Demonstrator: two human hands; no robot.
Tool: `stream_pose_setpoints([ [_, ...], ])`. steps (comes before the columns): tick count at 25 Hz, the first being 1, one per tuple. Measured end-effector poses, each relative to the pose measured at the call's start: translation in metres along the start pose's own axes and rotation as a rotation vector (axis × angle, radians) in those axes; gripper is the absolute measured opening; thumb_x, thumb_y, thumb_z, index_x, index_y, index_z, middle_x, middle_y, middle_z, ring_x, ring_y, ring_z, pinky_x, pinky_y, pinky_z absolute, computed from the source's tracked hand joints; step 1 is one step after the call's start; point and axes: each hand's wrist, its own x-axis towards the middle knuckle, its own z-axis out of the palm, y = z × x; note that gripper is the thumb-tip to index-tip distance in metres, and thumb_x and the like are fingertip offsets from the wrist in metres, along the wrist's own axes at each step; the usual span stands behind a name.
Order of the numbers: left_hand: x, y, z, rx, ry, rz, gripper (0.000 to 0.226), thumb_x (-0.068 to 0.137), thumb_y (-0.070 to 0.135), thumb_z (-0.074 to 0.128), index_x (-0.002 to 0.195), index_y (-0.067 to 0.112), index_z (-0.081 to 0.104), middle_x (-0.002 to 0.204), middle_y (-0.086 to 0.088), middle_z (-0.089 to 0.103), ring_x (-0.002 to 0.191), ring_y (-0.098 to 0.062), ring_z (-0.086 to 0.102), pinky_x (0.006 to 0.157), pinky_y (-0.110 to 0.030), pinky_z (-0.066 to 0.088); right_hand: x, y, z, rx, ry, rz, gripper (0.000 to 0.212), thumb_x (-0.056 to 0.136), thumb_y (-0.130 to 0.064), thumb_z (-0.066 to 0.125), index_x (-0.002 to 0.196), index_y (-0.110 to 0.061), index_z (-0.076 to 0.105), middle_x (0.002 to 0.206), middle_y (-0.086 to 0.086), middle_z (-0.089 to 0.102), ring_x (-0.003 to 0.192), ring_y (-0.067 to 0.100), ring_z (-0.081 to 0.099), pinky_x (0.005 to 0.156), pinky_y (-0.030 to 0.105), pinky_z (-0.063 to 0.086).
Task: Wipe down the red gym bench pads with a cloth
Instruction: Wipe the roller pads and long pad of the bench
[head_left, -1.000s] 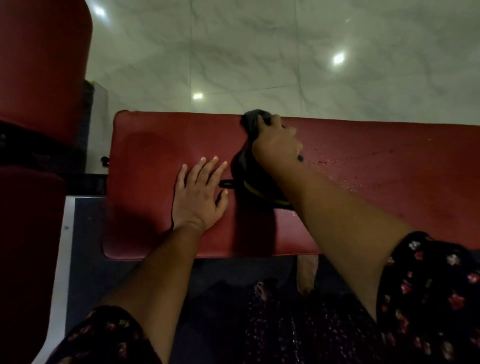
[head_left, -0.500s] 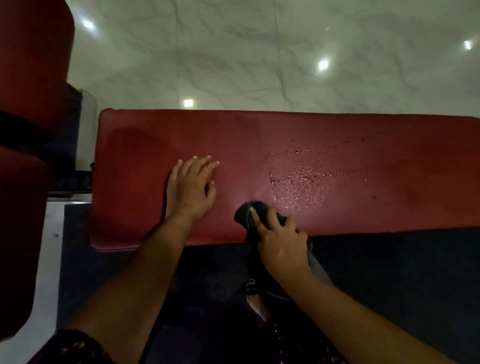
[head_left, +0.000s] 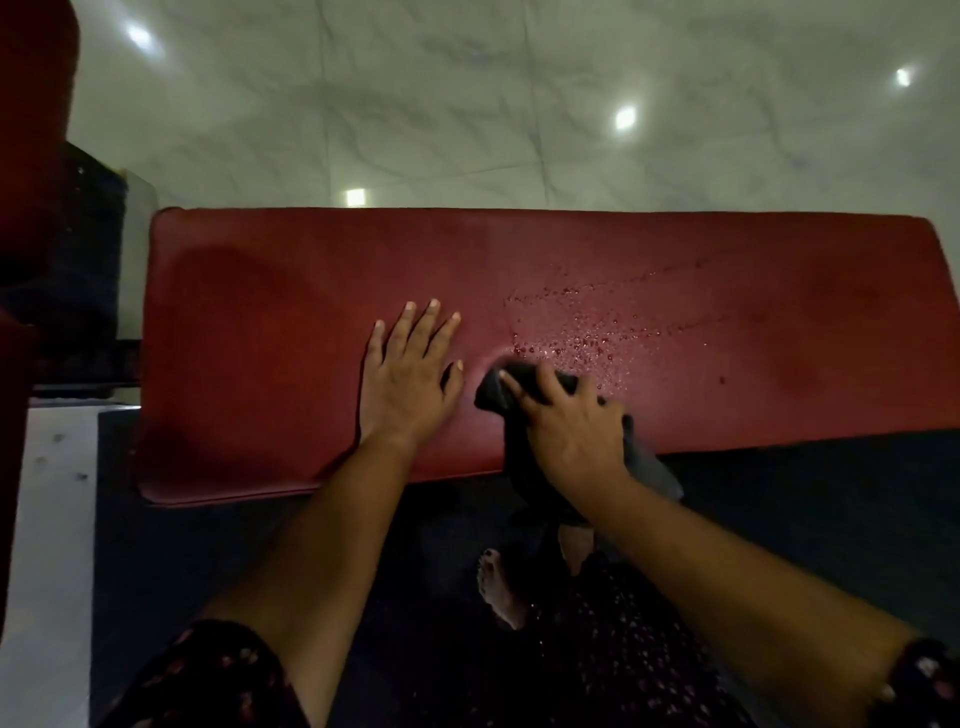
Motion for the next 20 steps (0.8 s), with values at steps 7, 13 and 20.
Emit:
stream_pose_setpoints([
  [7,0.001,0.001,0.003,0.008,0.059,-0.008,0.057,0.093,0.042,0.038,0.148,0.028,0.037,0.156,0.001,0.034,0.145,-0.022,0.026,0.118,-0.048,0.018,0.114,0.012,-0.050,-0.073,-0.017,-0.061,0.054,0.099,-0.034,0.044,0.148,-0.043,0.023,0.144,0.001,0.024,0.114,0.037,0.041,0.082,0.050,0.042],
  [13,0.000,0.002,0.002,0.003,0.057,-0.022,0.058,0.092,0.043,0.037,0.149,0.029,0.036,0.156,0.003,0.034,0.146,-0.021,0.025,0.118,-0.048,0.018,0.197,0.020,-0.078,-0.068,-0.089,-0.017,0.053,0.099,-0.032,0.040,0.148,-0.043,0.024,0.141,0.002,0.035,0.119,0.039,0.040,0.088,0.055,0.041],
  [20,0.000,0.003,0.002,-0.003,0.071,-0.011,0.059,0.092,0.041,0.038,0.149,0.028,0.036,0.157,0.001,0.032,0.145,-0.022,0.026,0.118,-0.049,0.020,0.188,0.021,-0.087,0.372,-0.263,0.233,0.063,0.094,-0.031,0.049,0.149,-0.044,0.021,0.144,0.000,0.030,0.124,0.037,0.036,0.096,0.055,0.041],
])
